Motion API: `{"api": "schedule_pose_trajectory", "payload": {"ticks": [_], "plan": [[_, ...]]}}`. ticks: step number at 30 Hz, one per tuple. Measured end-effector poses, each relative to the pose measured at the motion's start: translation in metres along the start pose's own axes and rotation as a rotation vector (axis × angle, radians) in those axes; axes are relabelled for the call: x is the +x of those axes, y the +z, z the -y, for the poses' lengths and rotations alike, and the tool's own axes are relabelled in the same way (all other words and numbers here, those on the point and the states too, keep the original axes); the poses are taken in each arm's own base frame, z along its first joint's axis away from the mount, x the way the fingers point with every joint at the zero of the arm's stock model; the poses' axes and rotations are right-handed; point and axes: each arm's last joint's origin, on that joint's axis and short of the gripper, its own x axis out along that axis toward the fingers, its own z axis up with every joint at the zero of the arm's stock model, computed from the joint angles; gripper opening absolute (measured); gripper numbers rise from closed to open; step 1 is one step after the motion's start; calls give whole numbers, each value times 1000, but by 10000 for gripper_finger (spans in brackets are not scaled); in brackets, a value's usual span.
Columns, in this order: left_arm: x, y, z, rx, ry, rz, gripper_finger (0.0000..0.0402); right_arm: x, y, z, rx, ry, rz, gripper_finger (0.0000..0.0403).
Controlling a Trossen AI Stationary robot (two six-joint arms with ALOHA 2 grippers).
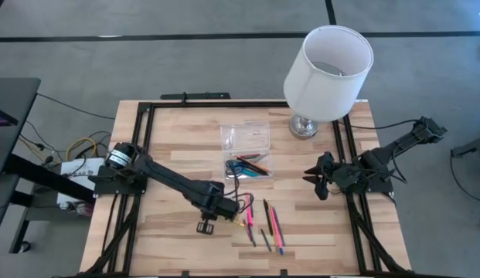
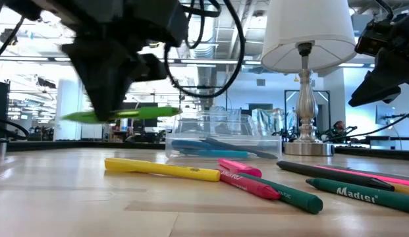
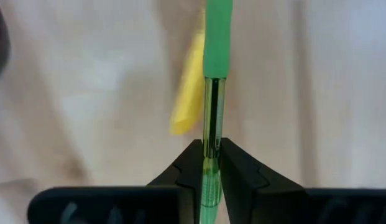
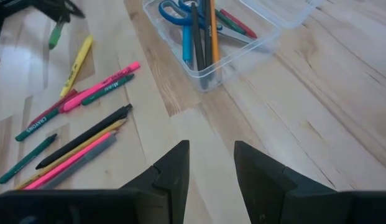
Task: Pick & place school supplies into a supply box
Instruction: Put the green pen into the transparent supply box
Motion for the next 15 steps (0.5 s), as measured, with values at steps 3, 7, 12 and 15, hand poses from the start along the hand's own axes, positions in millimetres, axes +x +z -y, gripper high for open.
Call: {"api": "schedule_pose_trajectory", "payload": {"ticks": [3,7,12,15], "plan": [[-10,5,-17,0,71,12,27,0,0,0,1,-8,8,118],[-21,13,-48,-12,158,43,31,0,0,0,2,-8,8,118],[-29,20,-94,1,238,96,30,0,0,0,3,-8,9,118],[-31,23,-118,27,262,149,30,0,0,0,20,-11,11,118]]}}
